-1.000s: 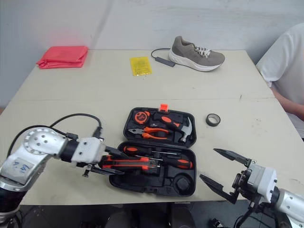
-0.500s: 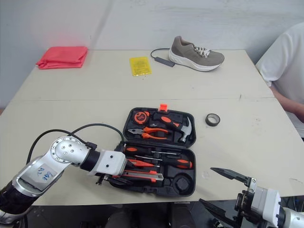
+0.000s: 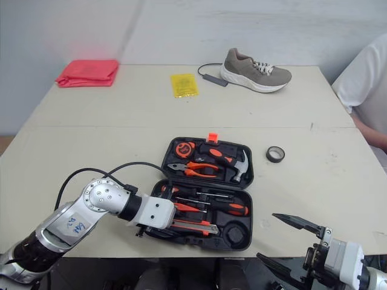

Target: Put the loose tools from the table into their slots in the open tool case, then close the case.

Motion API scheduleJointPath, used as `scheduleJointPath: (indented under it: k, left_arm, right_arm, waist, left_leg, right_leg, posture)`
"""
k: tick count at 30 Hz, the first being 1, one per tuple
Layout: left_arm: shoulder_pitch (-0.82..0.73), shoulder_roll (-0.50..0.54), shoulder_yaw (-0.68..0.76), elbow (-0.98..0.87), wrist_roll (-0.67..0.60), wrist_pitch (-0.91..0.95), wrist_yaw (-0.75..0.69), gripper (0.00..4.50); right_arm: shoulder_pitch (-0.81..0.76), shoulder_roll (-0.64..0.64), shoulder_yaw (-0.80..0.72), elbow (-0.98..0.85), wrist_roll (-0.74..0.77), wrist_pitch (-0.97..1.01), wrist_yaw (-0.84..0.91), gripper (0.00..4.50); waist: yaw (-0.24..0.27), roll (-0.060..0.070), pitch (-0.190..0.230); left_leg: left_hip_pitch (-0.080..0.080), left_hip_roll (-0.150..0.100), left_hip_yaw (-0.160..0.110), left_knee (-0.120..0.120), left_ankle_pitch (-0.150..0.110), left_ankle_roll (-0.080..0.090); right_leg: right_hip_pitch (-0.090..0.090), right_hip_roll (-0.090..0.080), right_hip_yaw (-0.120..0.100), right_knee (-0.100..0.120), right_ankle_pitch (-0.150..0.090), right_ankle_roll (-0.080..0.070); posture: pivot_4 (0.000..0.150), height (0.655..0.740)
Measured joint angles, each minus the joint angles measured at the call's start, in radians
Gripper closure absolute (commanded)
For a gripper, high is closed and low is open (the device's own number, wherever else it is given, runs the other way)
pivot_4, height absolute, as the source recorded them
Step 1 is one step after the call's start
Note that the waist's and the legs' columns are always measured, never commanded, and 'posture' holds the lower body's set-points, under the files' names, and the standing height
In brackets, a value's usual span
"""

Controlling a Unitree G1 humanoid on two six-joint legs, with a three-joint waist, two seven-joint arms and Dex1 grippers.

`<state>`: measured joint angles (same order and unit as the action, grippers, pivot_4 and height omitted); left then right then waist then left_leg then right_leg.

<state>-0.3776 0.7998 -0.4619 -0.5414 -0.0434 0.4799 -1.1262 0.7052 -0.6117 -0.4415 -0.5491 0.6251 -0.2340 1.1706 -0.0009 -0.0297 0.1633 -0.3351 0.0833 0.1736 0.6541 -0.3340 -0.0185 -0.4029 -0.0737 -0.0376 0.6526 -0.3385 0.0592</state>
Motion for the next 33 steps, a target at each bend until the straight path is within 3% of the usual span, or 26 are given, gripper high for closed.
scheduleJointPath:
  k: [4,6,9,13,20,24,29,33]
  left_arm:
    - [-0.008,-0.005,-0.009,0.003,0.009,-0.002,-0.002,3.0]
    - [-0.009,-0.008,-0.009,0.006,0.009,-0.002,-0.004,1.97]
    - [-0.011,-0.04,0.006,0.04,0.005,-0.067,0.0,0.79]
    - [0.002,-0.094,0.047,0.058,-0.075,-0.176,-0.02,0.79]
    - [0.029,-0.098,0.224,0.117,-0.304,-0.282,-0.123,0.79]
    - [0.043,-0.12,0.267,0.192,-0.362,-0.329,-0.163,1.94]
    - [0.085,-0.144,0.229,0.251,-0.328,-0.379,-0.171,4.3]
    - [0.102,-0.164,0.175,0.292,-0.256,-0.423,-0.157,4.41]
  right_arm:
    - [0.0,0.0,0.0,0.0,-0.001,0.0,-0.006,0.0]
    - [0.0,0.0,0.0,0.0,-0.002,0.0,-0.008,0.0]
    - [0.0,0.0,0.001,0.0,-0.005,0.0,-0.012,0.0]
    - [-0.013,0.0,0.002,0.0,-0.01,0.0,-0.019,0.0]
    - [-0.029,0.0,0.003,0.001,-0.01,0.009,-0.029,0.0]
    - [-0.032,0.001,0.003,0.002,-0.011,0.018,-0.033,0.0]
    - [-0.034,0.015,0.006,0.028,-0.023,0.015,-0.031,0.0]
    - [-0.036,0.032,0.009,0.067,-0.038,-0.003,-0.022,0.0]
  waist:
    - [0.001,0.0,0.0]
    - [0.001,0.0,0.0]
    - [0.001,0.001,0.0]
    - [-0.001,0.001,0.0]
    - [-0.001,0.002,0.001]
    - [0.0,0.003,0.001]
    - [0.0,0.002,0.001]
    - [-0.001,0.003,0.001]
  left_leg:
    - [0.0,0.0,-0.001,0.0,0.0,0.001]
    - [0.0,0.0,-0.002,0.0,0.0,0.001]
    - [0.0,0.0,-0.003,0.0,0.0,0.002]
    - [-0.001,0.001,-0.004,-0.001,0.0,0.002]
    - [0.0,0.001,-0.006,-0.001,0.0,0.001]
    - [0.0,0.0,-0.007,0.0,0.0,0.001]
    - [0.0,0.0,-0.007,0.0,0.0,0.002]
    - [0.0,0.0,-0.008,-0.001,-0.001,0.003]
  right_leg:
    - [0.001,-0.001,-0.001,0.0,0.0,0.0]
    - [0.003,-0.002,-0.002,-0.001,0.0,0.0]
    - [0.004,-0.002,-0.004,-0.003,0.0,0.0]
    - [0.005,-0.003,-0.007,-0.005,0.0,0.001]
    - [0.006,-0.002,-0.009,-0.004,0.0,0.001]
    - [0.007,-0.002,-0.01,-0.006,0.001,0.001]
    - [0.008,-0.002,-0.01,-0.008,0.001,0.003]
    - [0.009,-0.003,-0.01,-0.008,0.001,0.003]
  posture:
    - [0.15,0.74]
    - [0.15,0.74]
    - [0.15,0.74]
    - [0.15,0.74]
    - [0.15,0.74]
    - [0.15,0.74]
    - [0.15,0.74]
    - [0.15,0.74]
